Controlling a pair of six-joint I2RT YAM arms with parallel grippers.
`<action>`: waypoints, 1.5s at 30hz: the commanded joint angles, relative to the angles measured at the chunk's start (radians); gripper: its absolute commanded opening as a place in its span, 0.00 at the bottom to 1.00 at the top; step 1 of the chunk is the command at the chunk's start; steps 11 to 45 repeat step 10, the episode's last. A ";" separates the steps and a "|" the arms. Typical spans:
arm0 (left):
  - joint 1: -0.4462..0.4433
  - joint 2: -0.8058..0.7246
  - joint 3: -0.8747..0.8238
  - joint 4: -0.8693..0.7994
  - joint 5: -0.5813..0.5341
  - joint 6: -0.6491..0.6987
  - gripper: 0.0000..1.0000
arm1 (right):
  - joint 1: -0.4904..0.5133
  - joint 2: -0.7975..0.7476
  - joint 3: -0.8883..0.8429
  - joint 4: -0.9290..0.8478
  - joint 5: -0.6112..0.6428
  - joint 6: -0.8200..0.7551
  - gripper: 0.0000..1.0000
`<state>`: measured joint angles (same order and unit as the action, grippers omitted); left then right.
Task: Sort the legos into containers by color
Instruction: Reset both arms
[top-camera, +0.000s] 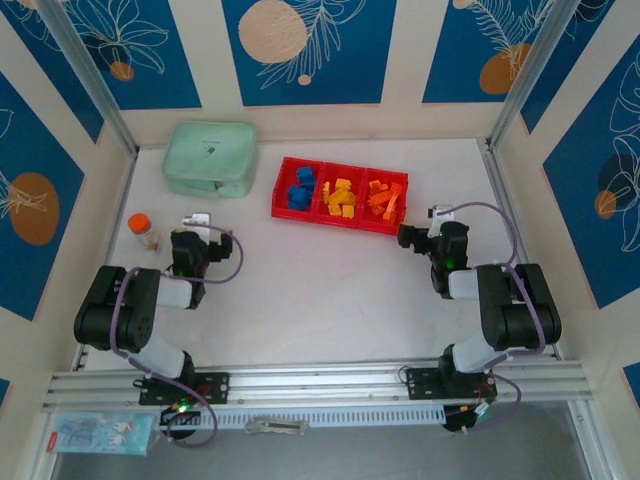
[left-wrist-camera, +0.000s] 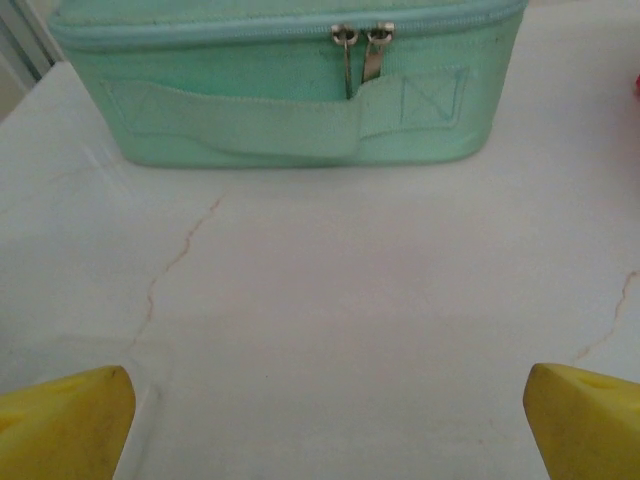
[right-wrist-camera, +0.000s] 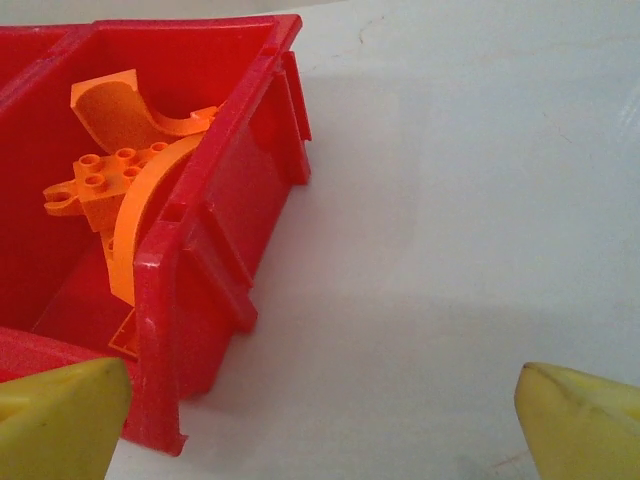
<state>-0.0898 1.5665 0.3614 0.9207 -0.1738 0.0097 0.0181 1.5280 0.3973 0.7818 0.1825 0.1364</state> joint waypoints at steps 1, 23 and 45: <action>0.009 0.000 -0.010 0.068 -0.024 0.006 0.99 | -0.004 -0.007 0.014 0.035 -0.021 -0.024 0.99; 0.009 0.000 0.003 0.045 0.022 0.022 0.99 | -0.024 -0.007 0.026 0.012 -0.140 -0.045 0.99; 0.009 0.000 0.003 0.045 0.022 0.022 0.99 | -0.024 -0.007 0.026 0.012 -0.140 -0.045 0.99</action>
